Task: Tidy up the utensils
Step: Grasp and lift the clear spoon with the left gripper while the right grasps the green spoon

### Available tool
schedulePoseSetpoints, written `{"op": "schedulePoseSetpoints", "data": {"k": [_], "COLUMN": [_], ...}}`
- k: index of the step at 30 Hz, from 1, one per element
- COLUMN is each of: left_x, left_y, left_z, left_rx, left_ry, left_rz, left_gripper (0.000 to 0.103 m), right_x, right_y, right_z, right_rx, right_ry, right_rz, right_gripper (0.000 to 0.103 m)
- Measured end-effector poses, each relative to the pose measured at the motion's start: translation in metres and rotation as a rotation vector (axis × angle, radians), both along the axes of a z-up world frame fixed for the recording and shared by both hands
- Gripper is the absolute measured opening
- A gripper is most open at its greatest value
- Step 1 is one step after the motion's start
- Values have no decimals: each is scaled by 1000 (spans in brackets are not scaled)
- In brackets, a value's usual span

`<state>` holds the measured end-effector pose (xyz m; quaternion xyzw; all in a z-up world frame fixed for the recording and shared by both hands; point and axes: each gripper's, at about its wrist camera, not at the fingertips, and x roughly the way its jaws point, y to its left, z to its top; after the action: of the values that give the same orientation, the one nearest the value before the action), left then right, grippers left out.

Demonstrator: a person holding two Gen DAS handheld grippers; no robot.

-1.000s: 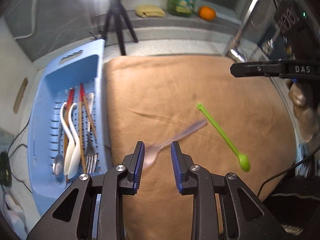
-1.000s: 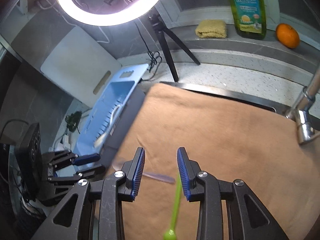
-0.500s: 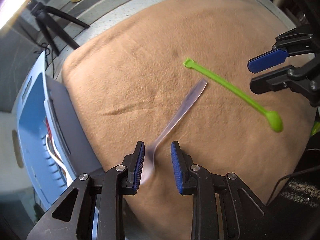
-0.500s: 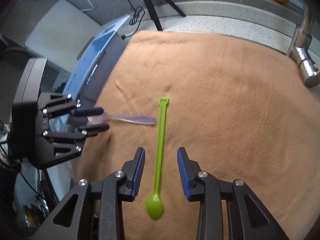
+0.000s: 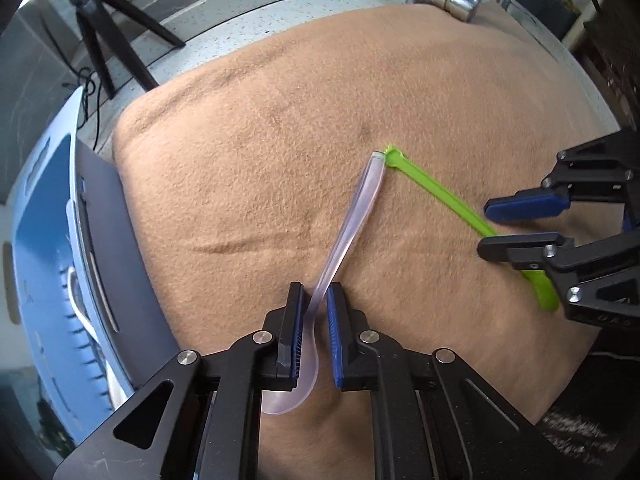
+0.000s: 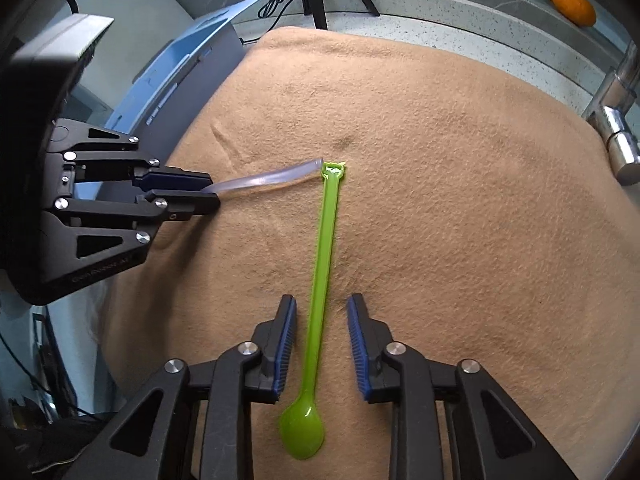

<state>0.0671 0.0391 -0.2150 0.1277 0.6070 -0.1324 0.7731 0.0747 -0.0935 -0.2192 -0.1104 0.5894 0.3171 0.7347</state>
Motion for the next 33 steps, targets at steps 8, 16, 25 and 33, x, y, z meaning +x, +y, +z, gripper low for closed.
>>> {"op": "schedulePoseSetpoints", "data": {"k": [8, 16, 25, 33], "left_x": [-16, -21, -23, -14], "left_y": [-5, 17, 34, 11], "left_z": [2, 6, 25, 5], "left_rx": [-49, -220, -282, -168], "left_ry": [5, 19, -33, 15], "left_rz": [31, 145, 194, 111], "left_gripper": [7, 4, 4, 4], "right_x": [4, 15, 26, 29], "right_y": [0, -22, -33, -32], "right_z": [-2, 4, 30, 37], "right_rx": [-2, 119, 199, 206], "right_ry": [-36, 29, 22, 14], "right_rz": [5, -108, -176, -186], "right_gripper": [6, 6, 6, 6]}}
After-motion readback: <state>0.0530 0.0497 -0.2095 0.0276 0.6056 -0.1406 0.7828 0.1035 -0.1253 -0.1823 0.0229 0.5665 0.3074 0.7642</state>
